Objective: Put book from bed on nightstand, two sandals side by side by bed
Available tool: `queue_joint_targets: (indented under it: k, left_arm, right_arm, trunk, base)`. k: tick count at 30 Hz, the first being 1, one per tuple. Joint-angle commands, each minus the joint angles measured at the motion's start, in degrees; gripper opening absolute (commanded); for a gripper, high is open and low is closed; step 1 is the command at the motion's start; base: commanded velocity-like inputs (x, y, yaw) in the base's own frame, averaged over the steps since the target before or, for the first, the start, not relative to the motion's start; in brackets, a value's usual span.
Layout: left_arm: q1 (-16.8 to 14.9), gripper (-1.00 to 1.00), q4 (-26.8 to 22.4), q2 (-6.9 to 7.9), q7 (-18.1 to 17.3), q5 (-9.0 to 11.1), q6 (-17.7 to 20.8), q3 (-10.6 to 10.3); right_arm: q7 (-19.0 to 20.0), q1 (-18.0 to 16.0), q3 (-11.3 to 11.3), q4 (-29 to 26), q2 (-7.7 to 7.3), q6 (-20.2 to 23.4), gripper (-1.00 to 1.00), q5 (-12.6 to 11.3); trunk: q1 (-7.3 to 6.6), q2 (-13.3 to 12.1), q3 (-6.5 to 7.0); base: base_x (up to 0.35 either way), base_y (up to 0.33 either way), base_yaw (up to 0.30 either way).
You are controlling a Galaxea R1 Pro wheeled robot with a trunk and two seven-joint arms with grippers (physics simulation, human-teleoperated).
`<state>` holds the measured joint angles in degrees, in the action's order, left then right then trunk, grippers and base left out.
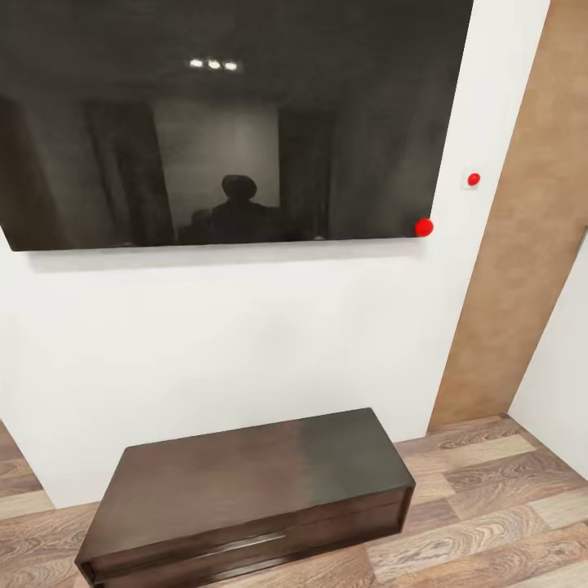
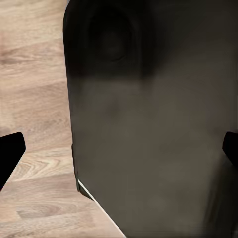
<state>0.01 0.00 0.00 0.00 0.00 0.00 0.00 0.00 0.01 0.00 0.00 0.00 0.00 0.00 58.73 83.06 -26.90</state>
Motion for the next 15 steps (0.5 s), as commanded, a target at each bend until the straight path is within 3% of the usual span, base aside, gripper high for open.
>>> queue_joint_targets:
  k: [1, 15]
  left_arm:
    - [0.0, 1.00, -0.3, -0.33, -0.1, 0.3, 0.3, 0.3]
    - [0.1, 1.00, -2.7, -0.77, -0.1, 0.4, 3.6, 0.0]
  right_arm:
    - [0.0, 0.3, 0.0, 0.3, -0.15, 0.3, 1.00, -0.1]
    - [0.1, 1.4, -0.2, 0.6, -0.22, 1.2, 1.00, -0.1]
  trunk:
    - [0.00, 0.0, -0.03]
    - [0.00, 0.0, -0.03]
  base:
    - [0.000, 0.000, 0.000]
    - [0.000, 0.000, 0.000]
